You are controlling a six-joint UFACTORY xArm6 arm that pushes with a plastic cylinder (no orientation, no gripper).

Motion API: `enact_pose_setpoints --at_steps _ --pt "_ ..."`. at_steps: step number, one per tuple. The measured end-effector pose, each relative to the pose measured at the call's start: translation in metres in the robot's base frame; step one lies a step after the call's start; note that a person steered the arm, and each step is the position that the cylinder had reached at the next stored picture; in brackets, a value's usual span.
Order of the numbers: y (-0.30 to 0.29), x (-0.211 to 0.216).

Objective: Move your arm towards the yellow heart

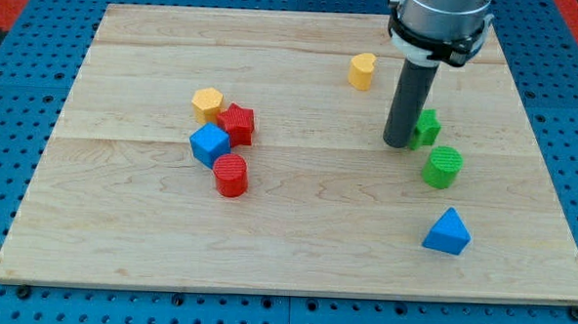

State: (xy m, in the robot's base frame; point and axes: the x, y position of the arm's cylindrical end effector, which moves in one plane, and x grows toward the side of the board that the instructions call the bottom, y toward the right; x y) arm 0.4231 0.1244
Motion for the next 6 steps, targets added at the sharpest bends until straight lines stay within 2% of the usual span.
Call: enact_pose_setpoints --at_steps 2,3,4,6 --pt "0.006 -0.014" --pt "-0.065 0.002" --pt "-0.107 -0.012" --pt "-0.095 -0.103"
